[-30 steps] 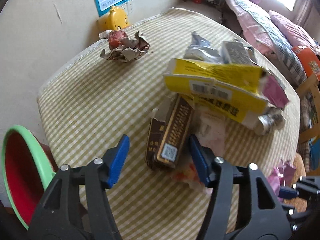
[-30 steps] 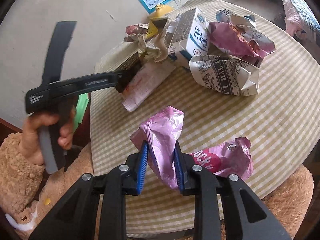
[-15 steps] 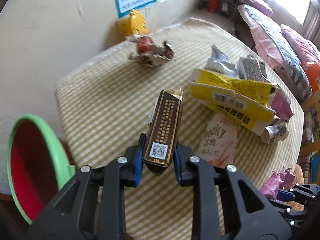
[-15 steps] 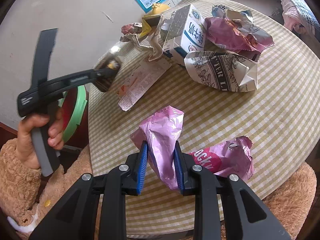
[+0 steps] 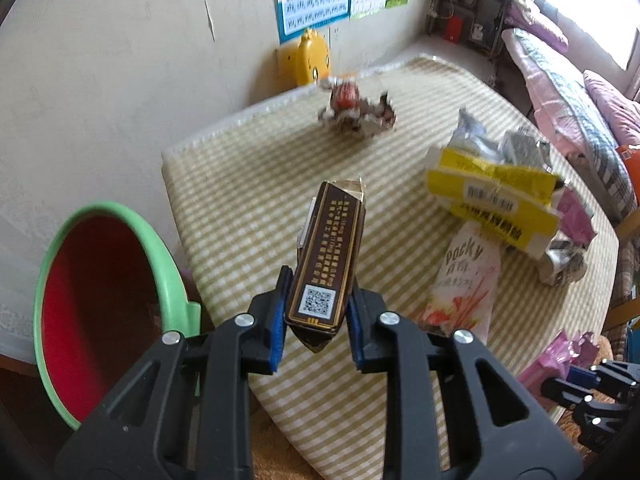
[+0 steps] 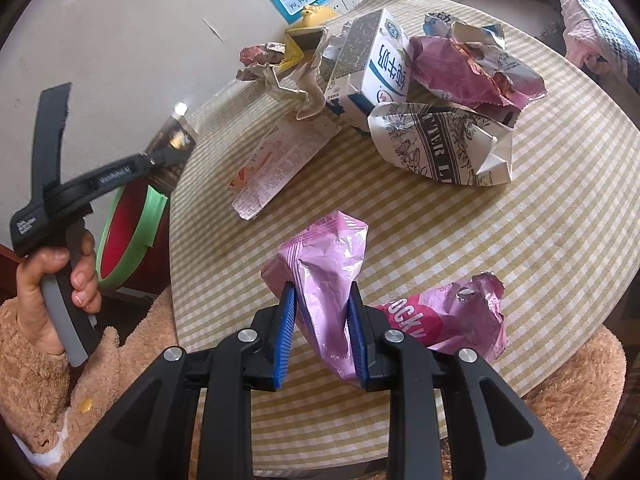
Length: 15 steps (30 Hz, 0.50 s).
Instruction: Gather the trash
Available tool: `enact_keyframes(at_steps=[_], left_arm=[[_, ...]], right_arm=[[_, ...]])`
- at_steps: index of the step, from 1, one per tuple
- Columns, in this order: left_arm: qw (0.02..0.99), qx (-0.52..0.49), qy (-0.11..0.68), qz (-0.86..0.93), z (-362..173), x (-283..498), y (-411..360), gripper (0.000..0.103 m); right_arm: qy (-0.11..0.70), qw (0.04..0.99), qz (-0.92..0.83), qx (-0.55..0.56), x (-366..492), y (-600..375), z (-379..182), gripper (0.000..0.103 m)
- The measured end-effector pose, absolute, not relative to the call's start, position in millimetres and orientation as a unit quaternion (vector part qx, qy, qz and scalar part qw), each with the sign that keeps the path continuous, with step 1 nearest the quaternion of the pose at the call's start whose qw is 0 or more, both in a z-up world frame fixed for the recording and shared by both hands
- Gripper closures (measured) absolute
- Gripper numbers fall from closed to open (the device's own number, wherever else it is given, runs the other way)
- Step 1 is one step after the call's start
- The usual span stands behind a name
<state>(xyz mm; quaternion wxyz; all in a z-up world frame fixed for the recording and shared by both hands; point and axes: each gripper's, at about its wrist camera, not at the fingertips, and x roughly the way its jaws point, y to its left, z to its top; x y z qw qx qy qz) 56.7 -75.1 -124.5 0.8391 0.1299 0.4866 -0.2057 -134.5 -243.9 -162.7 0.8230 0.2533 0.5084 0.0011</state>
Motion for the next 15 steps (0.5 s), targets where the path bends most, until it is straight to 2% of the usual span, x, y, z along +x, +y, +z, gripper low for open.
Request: enact_keyframes(at_steps=[5, 7, 10, 15], left_arm=[[0.826, 0.136, 0.507, -0.204, -139.7, 55.0, -76.4, 0.074], [0.827, 0.136, 0.505, -0.204, -139.4, 55.3, -75.2, 0.063], [0.829, 0.131, 0.504, -0.203, -139.2, 57.8, -72.7, 0.059], [0.826, 0.127, 0.512, -0.199, -144.7, 60.3, -69.4, 0.058]], right_arm=[[0.508, 0.822, -0.002, 0.258, -135.7, -244.6, -163.4, 0.079], [0.509, 0.821, -0.002, 0.259, -135.0, -244.3, -164.5, 0.079], [0.512, 0.819, -0.001, 0.259, -133.3, -243.2, -166.3, 0.078], [0.514, 0.817, -0.001, 0.262, -132.5, -243.5, -168.2, 0.077]])
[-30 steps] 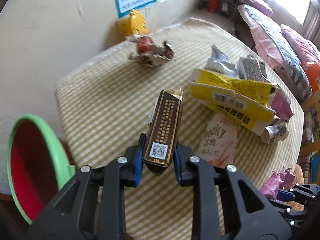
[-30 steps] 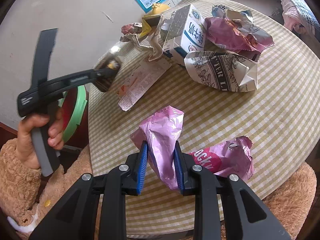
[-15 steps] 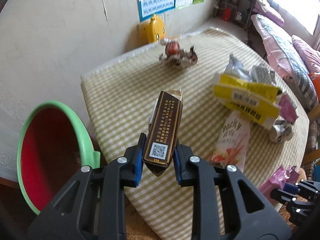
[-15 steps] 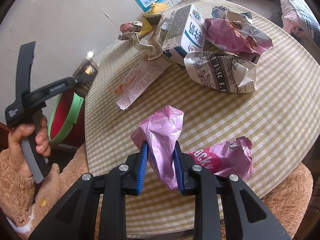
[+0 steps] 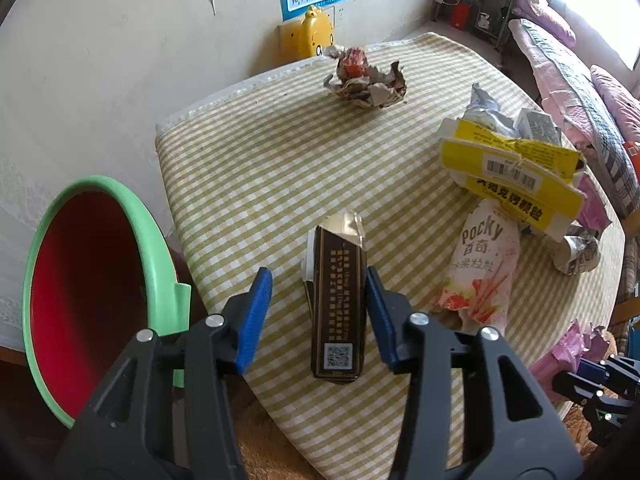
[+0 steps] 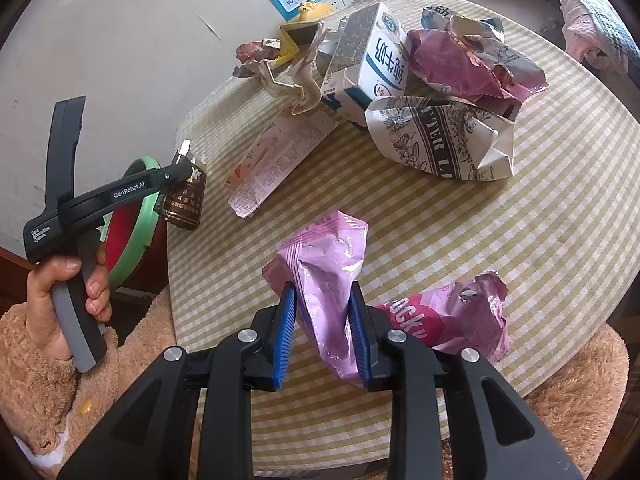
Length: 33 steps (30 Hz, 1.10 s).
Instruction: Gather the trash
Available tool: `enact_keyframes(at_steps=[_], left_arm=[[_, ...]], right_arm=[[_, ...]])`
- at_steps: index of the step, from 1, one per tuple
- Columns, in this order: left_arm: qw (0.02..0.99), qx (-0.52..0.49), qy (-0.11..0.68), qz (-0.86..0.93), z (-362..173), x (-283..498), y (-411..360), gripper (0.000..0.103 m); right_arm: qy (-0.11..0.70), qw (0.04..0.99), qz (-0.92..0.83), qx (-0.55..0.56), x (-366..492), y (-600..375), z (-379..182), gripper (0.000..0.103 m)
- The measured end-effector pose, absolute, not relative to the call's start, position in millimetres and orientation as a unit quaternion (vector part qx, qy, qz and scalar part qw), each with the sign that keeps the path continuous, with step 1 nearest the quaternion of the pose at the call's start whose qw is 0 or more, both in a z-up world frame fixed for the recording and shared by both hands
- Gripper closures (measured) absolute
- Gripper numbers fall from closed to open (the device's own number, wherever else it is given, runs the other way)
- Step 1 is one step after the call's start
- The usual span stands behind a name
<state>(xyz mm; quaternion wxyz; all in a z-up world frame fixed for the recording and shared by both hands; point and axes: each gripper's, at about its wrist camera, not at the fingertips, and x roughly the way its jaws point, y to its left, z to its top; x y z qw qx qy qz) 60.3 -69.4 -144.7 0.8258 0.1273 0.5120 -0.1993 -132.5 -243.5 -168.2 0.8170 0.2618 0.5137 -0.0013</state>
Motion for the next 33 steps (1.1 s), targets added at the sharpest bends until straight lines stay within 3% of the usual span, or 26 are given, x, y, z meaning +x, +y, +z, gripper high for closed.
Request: enact_keyframes(at_steps=[2, 4, 5, 15, 33], left_arm=[[0.823, 0.126, 0.517, -0.199, -147.6, 61.0, -68.4, 0.058], [0.822, 0.120, 0.519, -0.199, -147.8, 61.4, -66.2, 0.078], [0.822, 0.119, 0.520, -0.200, -147.4, 62.7, -66.1, 0.080], [0.856, 0.102, 0.466, -0.199, -105.8, 57.2, -55.9, 0.080], [0.900, 0.092, 0.395, -0.159, -52.6, 43.0, -13.2, 0.080]], right_arm=[[0.514, 0.816, -0.002, 0.264, -132.3, -243.6, -169.2, 0.077], [0.515, 0.816, -0.003, 0.263, -131.7, -243.2, -169.6, 0.077], [0.515, 0.816, -0.004, 0.262, -131.4, -242.8, -169.6, 0.077], [0.501, 0.827, -0.018, 0.254, -133.9, -244.0, -156.9, 0.078], [0.418, 0.878, 0.027, 0.231, -73.8, -211.4, -71.5, 0.077]])
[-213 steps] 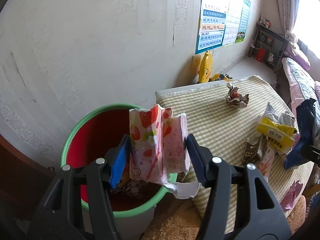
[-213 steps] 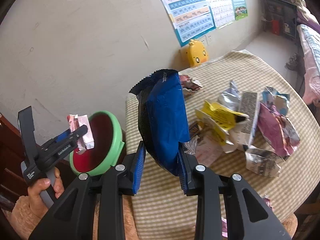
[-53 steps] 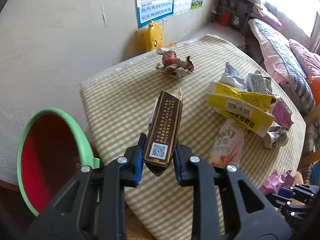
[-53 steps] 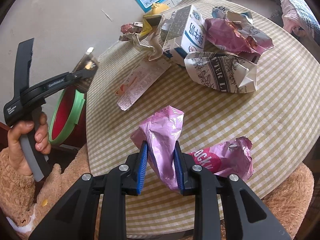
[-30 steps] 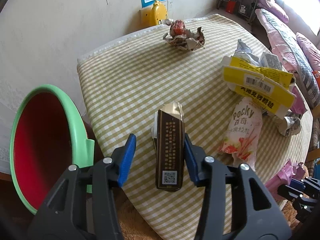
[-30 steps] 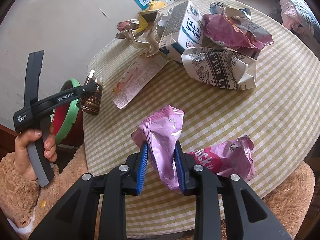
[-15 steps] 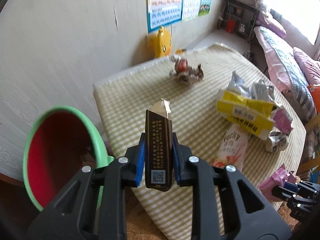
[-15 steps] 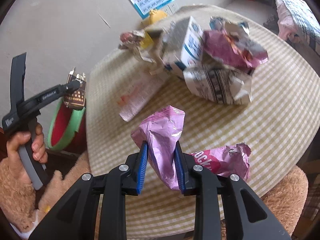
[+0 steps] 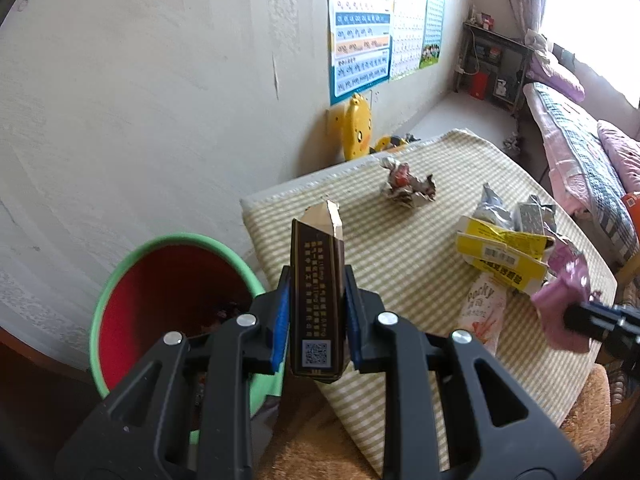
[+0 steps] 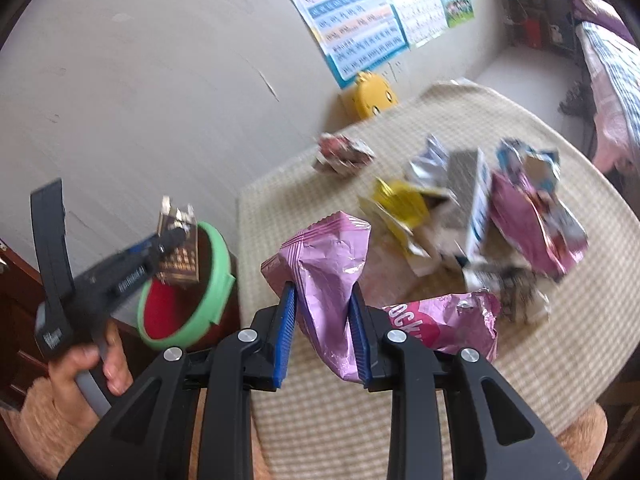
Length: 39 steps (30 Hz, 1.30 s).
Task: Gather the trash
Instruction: 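Carry the brown box toward the green bucket with the left tool while the right tool holds the pink wrapper, then move both tools over the bucket and open them to drop box and wrapper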
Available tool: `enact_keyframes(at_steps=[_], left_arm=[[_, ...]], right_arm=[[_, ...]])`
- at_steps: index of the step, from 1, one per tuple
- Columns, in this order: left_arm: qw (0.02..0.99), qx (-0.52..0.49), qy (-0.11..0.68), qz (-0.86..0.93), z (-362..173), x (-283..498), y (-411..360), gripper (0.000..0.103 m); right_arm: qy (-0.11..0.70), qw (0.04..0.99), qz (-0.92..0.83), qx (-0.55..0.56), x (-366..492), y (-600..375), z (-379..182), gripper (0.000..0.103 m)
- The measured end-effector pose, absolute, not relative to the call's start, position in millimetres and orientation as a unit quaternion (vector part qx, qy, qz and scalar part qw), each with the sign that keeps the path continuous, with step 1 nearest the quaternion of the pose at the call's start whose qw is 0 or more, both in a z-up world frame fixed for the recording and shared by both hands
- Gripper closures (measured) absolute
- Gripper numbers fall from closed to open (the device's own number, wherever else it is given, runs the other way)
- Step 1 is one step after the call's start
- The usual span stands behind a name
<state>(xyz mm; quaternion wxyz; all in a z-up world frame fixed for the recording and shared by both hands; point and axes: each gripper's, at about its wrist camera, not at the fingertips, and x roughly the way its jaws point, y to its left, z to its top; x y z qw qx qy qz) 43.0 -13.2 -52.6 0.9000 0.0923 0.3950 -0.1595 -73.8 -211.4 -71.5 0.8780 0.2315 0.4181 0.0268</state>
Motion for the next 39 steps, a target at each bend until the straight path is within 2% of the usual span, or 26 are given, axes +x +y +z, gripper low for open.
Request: enact_keyframes(at_steps=[16, 39], left_arm=[[0.913, 0.075, 0.375, -0.139, -42.5, 48.5, 15.1, 0.080], [0.912, 0.047, 0.399, -0.077, -65.9, 63.9, 87.5, 0.080]], right_arm=[[0.403, 0.888, 0.059, 0.215, -35.7, -172.8, -45.7, 0.077], [0.443, 0.874, 0.115, 0.165, 2.6, -105.1, -60.1, 0.077]])
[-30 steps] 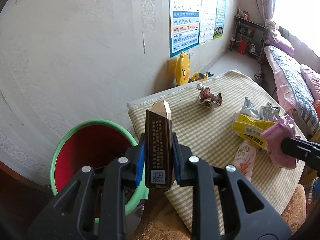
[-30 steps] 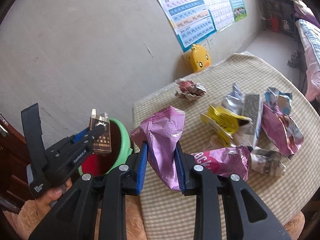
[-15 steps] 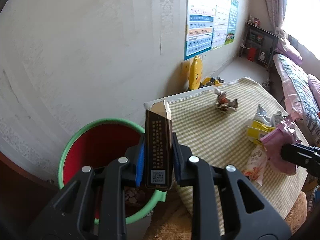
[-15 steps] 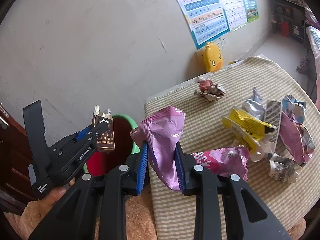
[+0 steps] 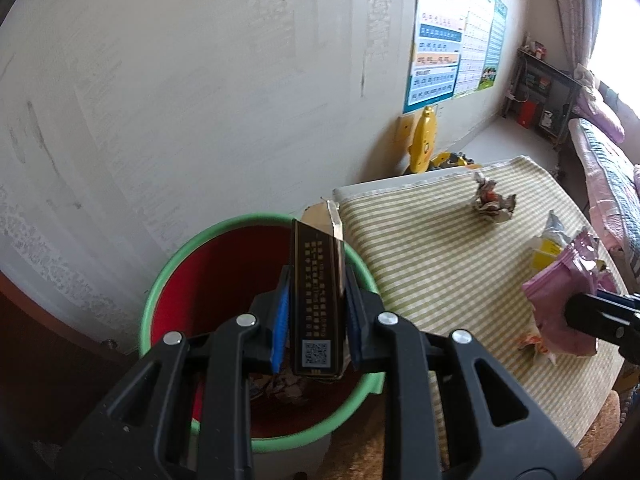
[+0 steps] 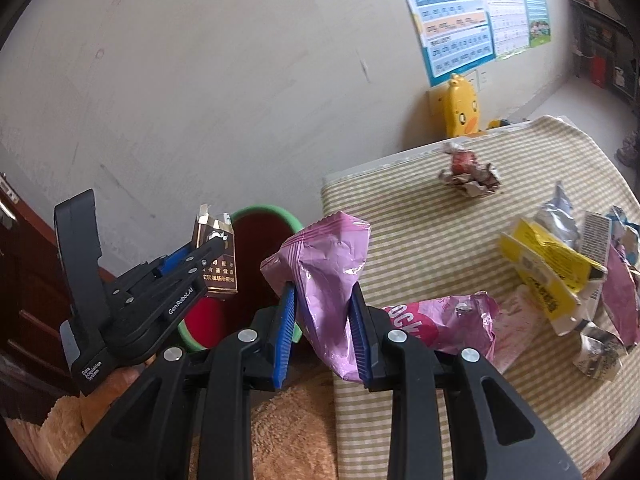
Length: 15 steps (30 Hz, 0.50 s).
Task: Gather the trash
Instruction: 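Move both tools over the bucket and open them to drop box and wrapper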
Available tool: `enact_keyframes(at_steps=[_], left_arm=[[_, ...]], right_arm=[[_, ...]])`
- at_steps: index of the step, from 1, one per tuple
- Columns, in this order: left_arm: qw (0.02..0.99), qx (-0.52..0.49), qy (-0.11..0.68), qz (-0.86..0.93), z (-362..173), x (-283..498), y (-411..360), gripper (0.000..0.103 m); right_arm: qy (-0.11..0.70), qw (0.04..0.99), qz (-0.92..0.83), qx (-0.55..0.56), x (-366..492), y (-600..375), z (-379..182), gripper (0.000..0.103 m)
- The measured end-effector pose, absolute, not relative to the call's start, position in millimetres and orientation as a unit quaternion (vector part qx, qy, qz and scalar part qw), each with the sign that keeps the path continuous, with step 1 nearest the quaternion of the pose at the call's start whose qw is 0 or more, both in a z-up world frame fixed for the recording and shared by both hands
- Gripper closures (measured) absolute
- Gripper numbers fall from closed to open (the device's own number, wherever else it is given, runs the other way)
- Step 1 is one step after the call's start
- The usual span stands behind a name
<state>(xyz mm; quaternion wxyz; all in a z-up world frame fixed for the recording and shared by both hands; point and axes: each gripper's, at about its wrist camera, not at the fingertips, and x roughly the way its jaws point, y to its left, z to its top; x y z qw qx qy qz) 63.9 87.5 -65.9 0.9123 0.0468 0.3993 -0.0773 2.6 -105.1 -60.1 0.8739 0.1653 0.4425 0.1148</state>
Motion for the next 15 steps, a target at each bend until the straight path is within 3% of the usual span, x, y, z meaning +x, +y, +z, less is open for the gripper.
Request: enact_keyframes(at_steps=[15], left_arm=[[0.908, 0.034, 0.415, -0.041, -81.8, 72.1, 123.7, 0.080]], right_arm=[[0.470, 0.856, 0.147, 0.156, 22.6, -73.7, -80.4, 0.076]])
